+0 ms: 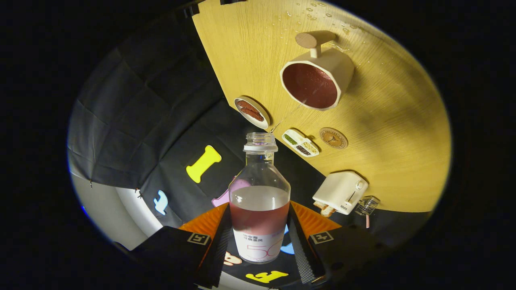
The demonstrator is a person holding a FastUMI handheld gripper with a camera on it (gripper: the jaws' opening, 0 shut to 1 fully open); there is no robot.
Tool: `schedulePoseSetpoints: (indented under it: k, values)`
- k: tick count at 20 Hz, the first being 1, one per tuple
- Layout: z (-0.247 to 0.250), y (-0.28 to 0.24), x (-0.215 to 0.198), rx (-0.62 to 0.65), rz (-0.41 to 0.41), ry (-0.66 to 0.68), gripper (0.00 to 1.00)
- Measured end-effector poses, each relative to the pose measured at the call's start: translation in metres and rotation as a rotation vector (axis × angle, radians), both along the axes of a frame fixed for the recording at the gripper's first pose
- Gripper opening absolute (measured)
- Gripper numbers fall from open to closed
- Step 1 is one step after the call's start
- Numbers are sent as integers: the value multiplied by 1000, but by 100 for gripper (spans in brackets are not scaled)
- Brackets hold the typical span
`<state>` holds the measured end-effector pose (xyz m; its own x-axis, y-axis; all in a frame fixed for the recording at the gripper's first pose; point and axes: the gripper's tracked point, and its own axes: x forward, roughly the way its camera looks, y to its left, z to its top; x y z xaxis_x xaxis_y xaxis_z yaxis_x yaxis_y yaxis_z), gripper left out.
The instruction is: Take the bottle from table, then pour the juice into the cup, finally place the bottle on the coaster
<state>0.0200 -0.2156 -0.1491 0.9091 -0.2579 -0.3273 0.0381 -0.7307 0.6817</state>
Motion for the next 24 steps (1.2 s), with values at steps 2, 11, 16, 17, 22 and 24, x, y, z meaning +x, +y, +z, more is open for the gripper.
schedulePoseSetpoints:
  k: [2,11,16,17,22,24]
  values:
    - [4,2,2,6,1,-4,75]
    - [5,2,-2,-4,4,0,75]
    - [5,1,-4,-10,-5,6,75]
    - [5,1,-4,-12,-5,5,75]
    - [6,5,-3,-36,15,14,75]
    - [2,8,-2,-84,38,34,75]
